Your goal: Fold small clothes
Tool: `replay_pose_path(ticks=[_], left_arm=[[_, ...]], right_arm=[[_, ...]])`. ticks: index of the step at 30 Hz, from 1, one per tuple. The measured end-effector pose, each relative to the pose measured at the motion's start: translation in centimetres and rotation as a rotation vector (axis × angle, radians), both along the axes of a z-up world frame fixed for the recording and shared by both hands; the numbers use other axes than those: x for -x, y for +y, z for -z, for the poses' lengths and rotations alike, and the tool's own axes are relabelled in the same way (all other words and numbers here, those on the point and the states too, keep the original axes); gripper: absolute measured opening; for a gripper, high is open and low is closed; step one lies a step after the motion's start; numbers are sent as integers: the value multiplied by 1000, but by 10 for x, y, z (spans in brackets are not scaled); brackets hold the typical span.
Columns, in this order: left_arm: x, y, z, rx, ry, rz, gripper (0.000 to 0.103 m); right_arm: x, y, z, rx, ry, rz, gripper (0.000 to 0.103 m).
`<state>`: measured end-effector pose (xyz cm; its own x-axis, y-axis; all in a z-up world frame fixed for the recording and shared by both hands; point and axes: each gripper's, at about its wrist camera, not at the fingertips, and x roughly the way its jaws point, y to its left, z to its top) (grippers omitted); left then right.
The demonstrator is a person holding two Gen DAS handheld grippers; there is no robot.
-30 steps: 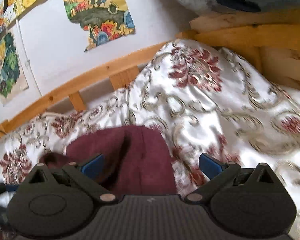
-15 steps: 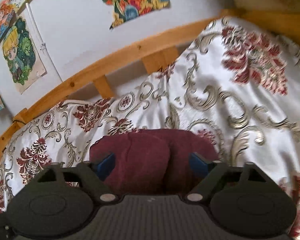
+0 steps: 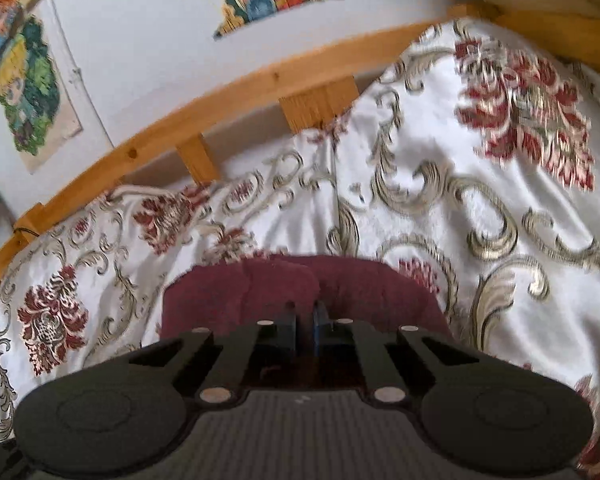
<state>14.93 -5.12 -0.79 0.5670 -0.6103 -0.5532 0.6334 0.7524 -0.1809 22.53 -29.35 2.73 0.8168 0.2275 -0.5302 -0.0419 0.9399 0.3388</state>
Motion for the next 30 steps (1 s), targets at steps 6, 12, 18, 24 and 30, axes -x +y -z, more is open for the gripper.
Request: replay_pose_path(ticks=[6,12,18,24,30], left_arm=[[11,-10,0,15,-23,59,98],[25,-23,1,19,-49,123,99],[30,-33,6,11,-45,145,101],[36,-39,14,-20,-52,170,102],[36,-40,17,-31,-52,184,102]], right_arm=[[20,-10,-16,44,-109,-8,8],[35,-31,-12,40,-116,39,8],[44,-48,11,21,-72,79,8],[48,-52,29,15,-25,106,14],[61,-54,23,-19,-21,80,54]])
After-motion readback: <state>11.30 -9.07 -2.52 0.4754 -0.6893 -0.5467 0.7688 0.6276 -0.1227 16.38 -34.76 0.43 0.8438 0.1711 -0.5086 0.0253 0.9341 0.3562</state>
